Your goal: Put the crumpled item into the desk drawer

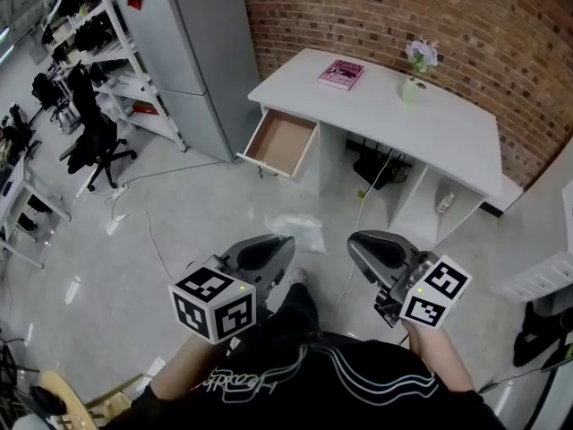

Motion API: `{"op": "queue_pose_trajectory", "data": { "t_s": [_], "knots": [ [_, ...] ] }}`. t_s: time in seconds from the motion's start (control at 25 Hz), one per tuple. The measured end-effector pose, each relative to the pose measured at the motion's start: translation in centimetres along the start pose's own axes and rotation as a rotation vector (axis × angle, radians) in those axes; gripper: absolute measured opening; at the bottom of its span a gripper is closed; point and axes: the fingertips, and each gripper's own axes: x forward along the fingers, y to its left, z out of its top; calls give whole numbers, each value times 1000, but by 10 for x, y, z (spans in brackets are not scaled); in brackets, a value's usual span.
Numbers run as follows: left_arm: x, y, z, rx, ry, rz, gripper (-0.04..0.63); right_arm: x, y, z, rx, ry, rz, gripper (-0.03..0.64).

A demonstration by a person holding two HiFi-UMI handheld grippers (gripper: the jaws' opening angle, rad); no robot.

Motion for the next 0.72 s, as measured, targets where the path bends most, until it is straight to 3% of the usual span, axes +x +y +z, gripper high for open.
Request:
{"op": "queue_pose_trajectory", "data": {
  "t_s": [0.32, 0.72],
  "knots": [
    [45, 76, 3, -51, 31, 12, 32, 61, -65, -10, 31, 39, 1, 54],
    [140, 233, 51, -126, 111, 15, 32, 195, -198, -3, 125, 103, -26, 54]
  ]
}}
